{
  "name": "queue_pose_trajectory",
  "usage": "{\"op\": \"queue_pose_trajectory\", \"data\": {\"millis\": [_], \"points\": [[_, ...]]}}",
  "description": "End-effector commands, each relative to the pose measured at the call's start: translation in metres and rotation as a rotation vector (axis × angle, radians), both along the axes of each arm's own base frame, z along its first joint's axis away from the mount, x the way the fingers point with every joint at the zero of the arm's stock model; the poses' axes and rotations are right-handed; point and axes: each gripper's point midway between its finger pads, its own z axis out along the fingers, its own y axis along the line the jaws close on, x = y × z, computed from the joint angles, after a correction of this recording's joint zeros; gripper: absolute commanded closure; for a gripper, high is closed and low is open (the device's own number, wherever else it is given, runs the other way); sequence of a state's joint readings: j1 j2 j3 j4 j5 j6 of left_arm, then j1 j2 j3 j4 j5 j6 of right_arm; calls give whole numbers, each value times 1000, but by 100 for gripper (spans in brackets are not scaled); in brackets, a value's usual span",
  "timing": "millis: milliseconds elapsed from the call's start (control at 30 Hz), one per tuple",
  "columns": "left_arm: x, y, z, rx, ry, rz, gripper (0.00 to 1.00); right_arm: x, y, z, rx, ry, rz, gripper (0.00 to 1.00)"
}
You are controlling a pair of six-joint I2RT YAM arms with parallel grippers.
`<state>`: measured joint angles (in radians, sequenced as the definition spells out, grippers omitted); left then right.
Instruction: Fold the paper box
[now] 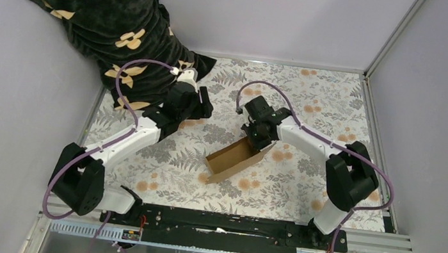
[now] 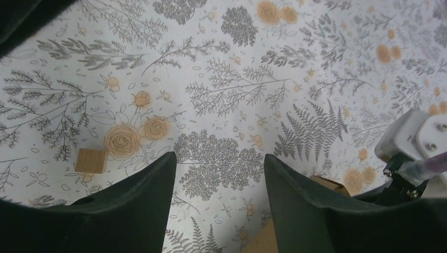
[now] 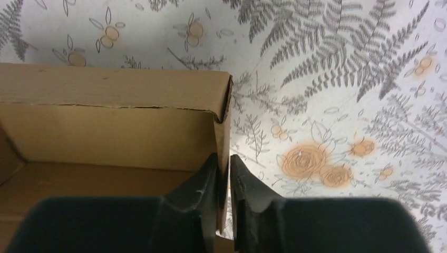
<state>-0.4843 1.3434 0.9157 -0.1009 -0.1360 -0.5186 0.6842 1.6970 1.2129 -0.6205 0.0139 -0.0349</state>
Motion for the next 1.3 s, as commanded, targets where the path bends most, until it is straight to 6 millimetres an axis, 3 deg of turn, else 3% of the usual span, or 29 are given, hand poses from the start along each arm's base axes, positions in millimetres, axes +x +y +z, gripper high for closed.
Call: {"op": "queue_pose_trajectory", "data": {"millis": [0,100,133,300,367,467,600,767,867,967,1067,1267], "points": [[5,-9,-7,-33,0,-19,32,27,15,13,19,-39,28,72],[5,-9,-16,-27,18,-20,32,40,20,15,13,-44,36,47],[4,-9,-20,-25,24,-21,32,43,22,17,13,-50,36,43],[5,-9,-32,-11,46,-21,32,70,23,37,3,-134,-26,32],[4,-9,-35,-9,51,-21,32,83,18,57,12,-205,-85,29],[4,-9,-38,-5,60,-21,32,102,-4,90,25,-325,-225,27],[3,-8,-40,-2,63,-21,32,109,-55,131,14,-484,-439,22],[2,-5,-39,8,64,-14,32,80,-120,151,-16,-582,-653,19],[0,-4,-44,15,86,-6,32,50,-135,139,-11,-538,-702,15],[-2,-5,-53,9,114,-5,32,14,-125,110,69,-386,-722,25],[-6,-6,-60,1,131,-7,33,-20,-108,81,214,-257,-741,27],[-13,-2,-77,16,166,-2,33,-60,-82,50,431,-151,-777,35]]}}
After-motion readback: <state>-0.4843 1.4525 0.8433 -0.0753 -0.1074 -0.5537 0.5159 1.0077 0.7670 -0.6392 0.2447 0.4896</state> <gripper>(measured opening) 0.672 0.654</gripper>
